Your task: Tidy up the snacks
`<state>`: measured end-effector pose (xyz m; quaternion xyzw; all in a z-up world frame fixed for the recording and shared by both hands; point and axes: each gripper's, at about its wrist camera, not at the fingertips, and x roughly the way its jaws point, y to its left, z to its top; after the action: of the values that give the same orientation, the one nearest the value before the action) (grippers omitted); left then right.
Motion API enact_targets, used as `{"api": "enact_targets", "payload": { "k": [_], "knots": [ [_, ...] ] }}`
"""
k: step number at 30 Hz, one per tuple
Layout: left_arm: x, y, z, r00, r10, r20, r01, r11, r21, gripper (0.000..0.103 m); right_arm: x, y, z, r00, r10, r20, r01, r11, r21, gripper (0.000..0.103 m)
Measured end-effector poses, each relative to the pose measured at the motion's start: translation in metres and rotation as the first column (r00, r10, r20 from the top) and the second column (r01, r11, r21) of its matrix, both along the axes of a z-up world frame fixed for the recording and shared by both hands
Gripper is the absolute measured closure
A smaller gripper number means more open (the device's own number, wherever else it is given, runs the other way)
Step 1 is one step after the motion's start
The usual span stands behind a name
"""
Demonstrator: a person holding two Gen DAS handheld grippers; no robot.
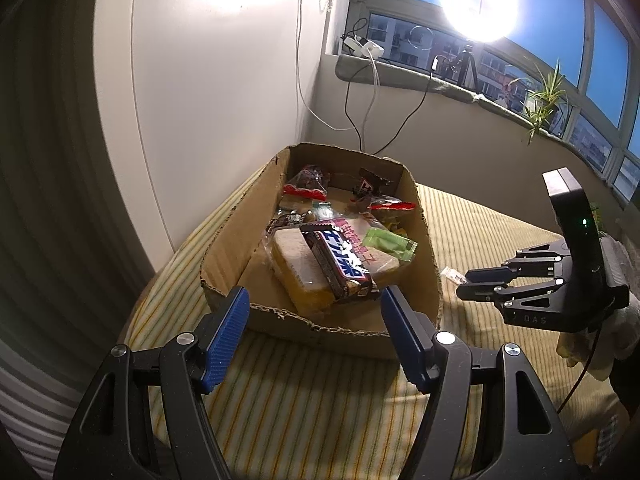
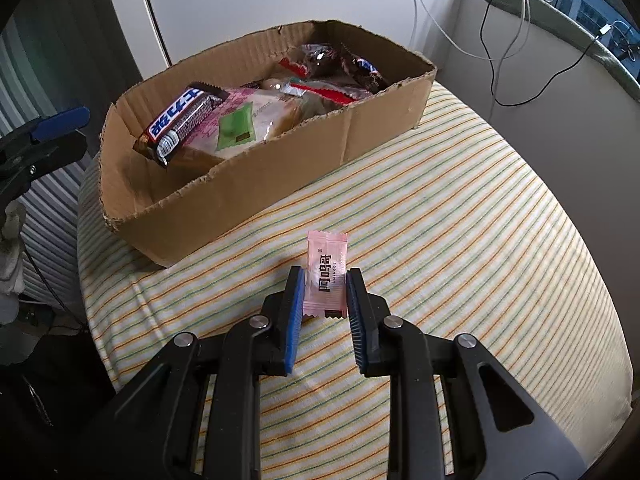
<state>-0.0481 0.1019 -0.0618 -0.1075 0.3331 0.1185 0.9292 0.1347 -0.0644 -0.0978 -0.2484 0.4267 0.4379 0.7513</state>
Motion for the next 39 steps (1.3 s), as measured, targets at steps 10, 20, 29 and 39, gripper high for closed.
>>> {"api": "enact_targets", "payload": {
  "k": [10, 20, 29, 39],
  "knots": [
    [0.003, 0.001, 0.002, 1.000, 0.004, 0.005, -0.004, 1.000, 0.009, 0.035, 0.002, 0.003, 0.043, 0.998, -0.037, 0.041, 0.033, 0.995, 0.099, 0.081],
    [0.009, 0.007, 0.005, 1.000, 0.023, 0.010, -0.023, 1.000, 0.000, 0.035, 0.001, 0.044, 0.066, 0.999, -0.020, 0.051, 0.011, 0.985, 0.173, 0.081],
    [0.010, 0.013, 0.007, 0.999, 0.038, 0.010, -0.038, 0.999, 0.002, 0.035, 0.003, 0.066, 0.059, 0.999, -0.025, 0.021, 0.021, 0.980, 0.198, 0.081],
    [0.011, 0.007, 0.012, 0.999, 0.031, 0.019, -0.031, 0.999, 0.014, 0.035, -0.001, 0.061, 0.064, 0.999, -0.032, 0.039, 0.023, 0.976, 0.217, 0.080]
  ]
}}
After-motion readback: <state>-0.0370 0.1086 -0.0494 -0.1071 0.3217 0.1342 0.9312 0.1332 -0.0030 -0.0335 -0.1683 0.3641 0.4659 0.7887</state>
